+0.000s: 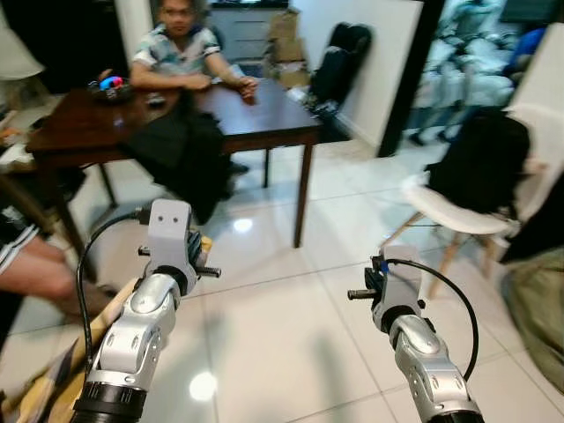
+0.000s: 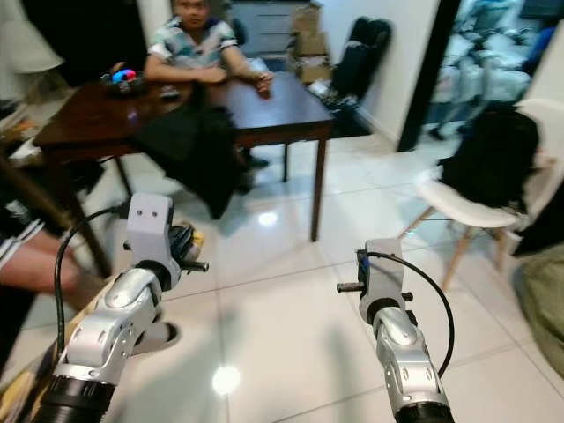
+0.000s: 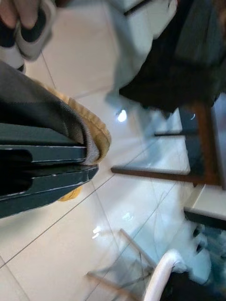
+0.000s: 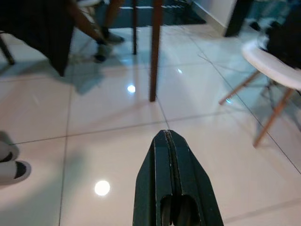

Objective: Hang hanger

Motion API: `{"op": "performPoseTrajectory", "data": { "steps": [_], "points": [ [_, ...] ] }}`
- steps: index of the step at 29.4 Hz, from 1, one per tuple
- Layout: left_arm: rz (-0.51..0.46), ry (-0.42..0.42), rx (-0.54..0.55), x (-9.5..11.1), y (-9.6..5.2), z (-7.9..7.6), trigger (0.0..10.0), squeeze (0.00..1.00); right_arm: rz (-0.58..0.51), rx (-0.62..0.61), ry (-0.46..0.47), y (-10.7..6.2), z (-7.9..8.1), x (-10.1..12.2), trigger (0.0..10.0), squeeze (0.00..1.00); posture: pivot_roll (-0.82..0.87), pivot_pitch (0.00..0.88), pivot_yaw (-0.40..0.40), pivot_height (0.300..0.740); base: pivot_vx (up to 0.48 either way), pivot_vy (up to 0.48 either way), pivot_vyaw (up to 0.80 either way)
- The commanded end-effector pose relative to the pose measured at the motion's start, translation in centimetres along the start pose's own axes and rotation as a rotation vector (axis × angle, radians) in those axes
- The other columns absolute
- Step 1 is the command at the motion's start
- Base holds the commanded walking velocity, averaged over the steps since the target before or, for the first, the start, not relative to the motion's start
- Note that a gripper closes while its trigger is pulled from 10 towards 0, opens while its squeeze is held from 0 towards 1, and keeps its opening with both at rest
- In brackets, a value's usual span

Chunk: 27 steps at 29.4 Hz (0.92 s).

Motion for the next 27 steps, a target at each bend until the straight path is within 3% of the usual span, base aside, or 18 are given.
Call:
{"op": "performPoseTrajectory", "data": {
  "steps": [1, 27],
  "points": [
    [0.012, -0.002, 0.001, -0.38, -0.11, -0.07, 10.0, 0.00, 0.027, 0.000, -0.007, -0.18, 0.09, -0.68, 10.0, 0.00, 0.01, 0.146, -0.004, 0.740, 0.000, 0.000, -0.80],
    [0.013, -0.015, -0.002, -0.36, -0.13, -0.42, 10.0, 0.00, 0.039, 0.000, -0.006, -0.39, 0.25, -1.07, 10.0, 0.00, 0.00, 0.155, -0.006, 0.740, 0.000, 0.000, -0.80]
  ]
}}
Point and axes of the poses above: a point about 5 cm out from each wrist's last joint towards the gripper, its own y axis pointing out of the wrist towards the gripper, its own x axis along the axis of the wrist's last joint, z = x × y, the point moved 3 cm from there along y, pointing out of the wrist towards the gripper, and after that the axes turned 10 degrees about -y, right-handed, at the moved point
